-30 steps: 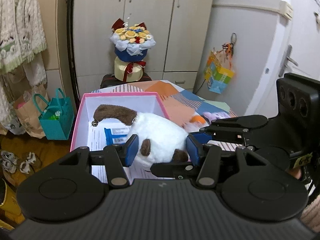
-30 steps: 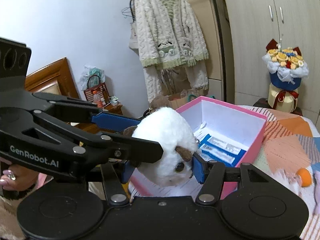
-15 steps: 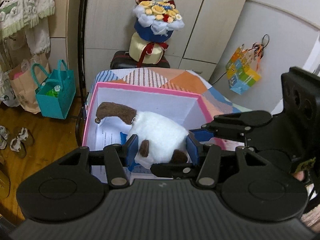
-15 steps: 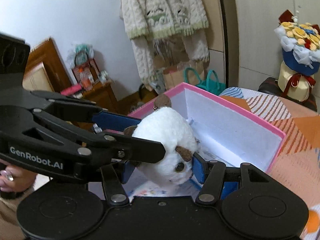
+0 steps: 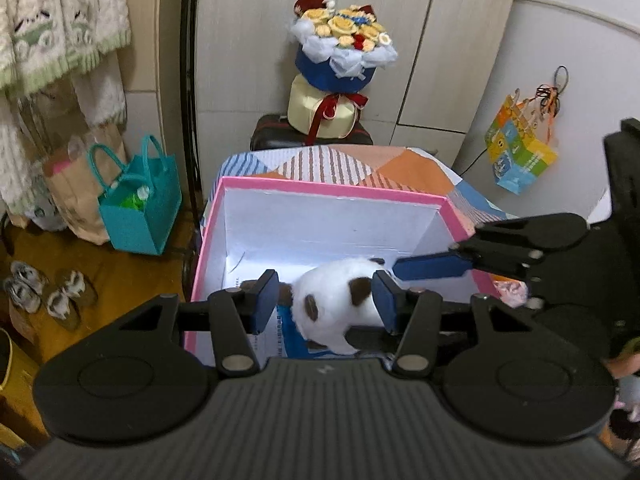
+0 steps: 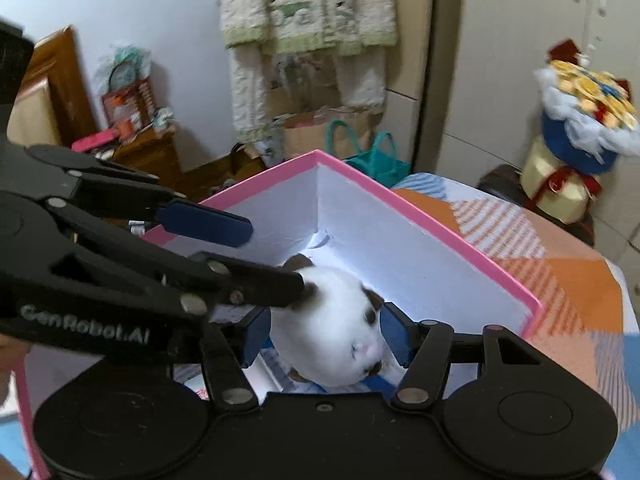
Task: Organize soft objects
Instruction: 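Lower the plush cat into the pink box and open the left gripper, then move the left gripper to the white mesh bath puff while the right gripper approaches the orange sponge, then grasp the white mesh puff with the left gripper while the right gripper grasps the orange sponge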
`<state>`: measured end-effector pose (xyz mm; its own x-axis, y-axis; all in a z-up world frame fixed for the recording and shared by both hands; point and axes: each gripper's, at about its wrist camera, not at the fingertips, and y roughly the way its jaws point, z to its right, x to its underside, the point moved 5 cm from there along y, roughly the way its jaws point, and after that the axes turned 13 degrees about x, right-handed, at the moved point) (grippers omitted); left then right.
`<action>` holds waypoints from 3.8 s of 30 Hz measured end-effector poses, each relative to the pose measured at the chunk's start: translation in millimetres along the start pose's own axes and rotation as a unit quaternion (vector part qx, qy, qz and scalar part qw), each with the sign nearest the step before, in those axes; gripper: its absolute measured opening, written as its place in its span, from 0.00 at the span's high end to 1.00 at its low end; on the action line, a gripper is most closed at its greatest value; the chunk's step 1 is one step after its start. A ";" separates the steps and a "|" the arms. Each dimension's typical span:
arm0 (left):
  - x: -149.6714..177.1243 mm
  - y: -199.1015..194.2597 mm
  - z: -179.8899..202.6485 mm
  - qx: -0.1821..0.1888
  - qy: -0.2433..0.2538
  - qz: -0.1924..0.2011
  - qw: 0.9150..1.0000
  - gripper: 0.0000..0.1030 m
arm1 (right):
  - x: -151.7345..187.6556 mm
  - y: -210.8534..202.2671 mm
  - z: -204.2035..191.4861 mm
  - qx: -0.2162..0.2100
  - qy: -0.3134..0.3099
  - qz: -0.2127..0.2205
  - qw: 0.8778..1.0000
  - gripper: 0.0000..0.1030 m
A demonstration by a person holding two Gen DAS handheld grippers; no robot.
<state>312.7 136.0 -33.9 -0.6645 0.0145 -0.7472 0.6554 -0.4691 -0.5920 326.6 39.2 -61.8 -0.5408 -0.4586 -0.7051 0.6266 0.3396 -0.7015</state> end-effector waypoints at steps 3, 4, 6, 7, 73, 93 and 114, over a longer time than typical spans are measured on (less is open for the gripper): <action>2.7 -10.9 7.5 0.001 0.014 0.002 1.000 0.50 | 9.9 -15.0 -2.6 -0.002 0.001 0.008 1.000 0.36; 3.8 -14.9 10.9 0.002 0.018 0.001 1.000 0.50 | 14.5 -20.3 -4.5 -0.001 -0.002 0.010 1.000 0.36; 6.3 -22.4 17.3 0.002 0.028 0.000 1.000 0.50 | 20.9 -30.8 -5.2 0.002 -0.001 0.013 1.000 0.36; 7.9 -27.0 20.9 0.001 0.033 0.000 0.999 0.50 | 22.1 -34.6 -5.4 0.002 -0.001 0.014 1.000 0.36; 112.0 -7.1 261.1 0.051 0.205 -0.014 0.977 0.37 | 210.9 -208.3 121.7 0.081 0.149 0.092 0.981 0.31; 98.6 108.3 223.9 -0.099 0.154 0.063 0.981 0.35 | 166.1 -87.7 175.2 0.075 0.132 0.098 0.984 0.37; 97.3 146.8 218.9 -0.149 0.191 0.035 0.970 0.47 | 146.2 -5.6 200.3 0.064 0.124 0.049 0.989 0.64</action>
<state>265.7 -124.8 -127.4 -0.4709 0.3438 -0.8125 0.8067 -0.2051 -0.5543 356.4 -194.2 -140.2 -0.5855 -0.2072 -0.7838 0.7400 0.2583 -0.6210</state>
